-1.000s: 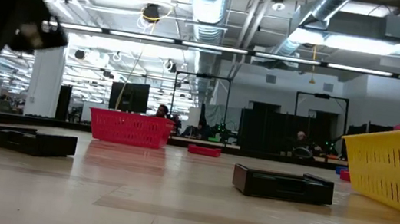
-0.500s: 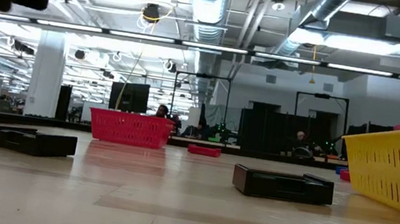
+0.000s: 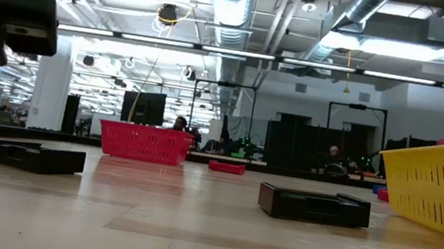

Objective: Pick & Place Office items
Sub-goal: Put the white charger adapter into the yellow basket

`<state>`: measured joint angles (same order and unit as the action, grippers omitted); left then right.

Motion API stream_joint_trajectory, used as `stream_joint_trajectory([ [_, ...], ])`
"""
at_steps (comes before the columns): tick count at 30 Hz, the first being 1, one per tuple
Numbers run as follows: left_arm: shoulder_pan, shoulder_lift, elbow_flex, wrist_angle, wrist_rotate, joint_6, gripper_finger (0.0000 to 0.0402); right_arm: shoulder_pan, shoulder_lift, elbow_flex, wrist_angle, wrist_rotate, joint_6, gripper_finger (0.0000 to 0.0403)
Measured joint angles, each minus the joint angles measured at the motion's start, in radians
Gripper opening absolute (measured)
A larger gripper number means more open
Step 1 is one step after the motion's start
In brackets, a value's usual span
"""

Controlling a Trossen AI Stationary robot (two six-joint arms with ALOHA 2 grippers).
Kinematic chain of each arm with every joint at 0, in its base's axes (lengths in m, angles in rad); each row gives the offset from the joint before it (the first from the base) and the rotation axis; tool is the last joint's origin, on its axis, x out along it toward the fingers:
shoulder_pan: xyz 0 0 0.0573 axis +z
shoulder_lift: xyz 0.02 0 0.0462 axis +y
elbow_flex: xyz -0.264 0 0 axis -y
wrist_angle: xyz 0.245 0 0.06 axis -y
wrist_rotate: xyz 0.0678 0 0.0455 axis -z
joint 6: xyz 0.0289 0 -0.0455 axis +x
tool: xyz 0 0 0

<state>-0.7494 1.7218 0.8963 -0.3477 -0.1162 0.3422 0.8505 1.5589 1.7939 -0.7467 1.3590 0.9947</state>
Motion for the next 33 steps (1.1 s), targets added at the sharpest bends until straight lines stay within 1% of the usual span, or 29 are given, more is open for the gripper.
stream_joint_trajectory([
  [3, 0.007, 0.0, 0.001, 0.044, 0.0, -0.009, 0.0215, 0.0, 0.0, 0.0, 0.0, 0.0, 0.0, 0.0256],
  [10, 0.051, 0.0, 0.001, 0.045, -0.001, -0.052, 0.0153, 0.0, 0.0, 0.0, 0.0, -0.003, 0.0, 0.0256],
  [13, 0.073, 0.0, 0.001, 0.062, -0.002, -0.083, 0.0138, 0.0, 0.0, 0.0, 0.0, -0.014, 0.0, 0.0256],
  [17, 0.103, 0.0, 0.001, 0.113, -0.002, -0.14, 0.0137, 0.0, 0.0, 0.0, 0.0, -0.024, 0.0, 0.0256],
  [22, 0.136, -0.007, 0.01, 0.236, -0.004, -0.225, 0.014, 0.0, 0.0, 0.0, -0.001, -0.024, 0.0, 0.0256],
  [26, 0.181, -0.021, 0.074, 0.361, -0.003, -0.294, 0.0138, 0.0, 0.0, 0.0, -0.001, -0.024, 0.0, 0.0256],
  [29, 0.219, -0.017, 0.135, 0.464, -0.009, -0.294, 0.0138, 0.0, 0.0, 0.0, -0.001, -0.024, 0.0, 0.0256],
  [33, 0.29, 0.031, 0.215, 0.501, -0.007, -0.298, 0.0137, 0.0, 0.0, 0.0, -0.001, -0.023, 0.0, 0.0256],
])
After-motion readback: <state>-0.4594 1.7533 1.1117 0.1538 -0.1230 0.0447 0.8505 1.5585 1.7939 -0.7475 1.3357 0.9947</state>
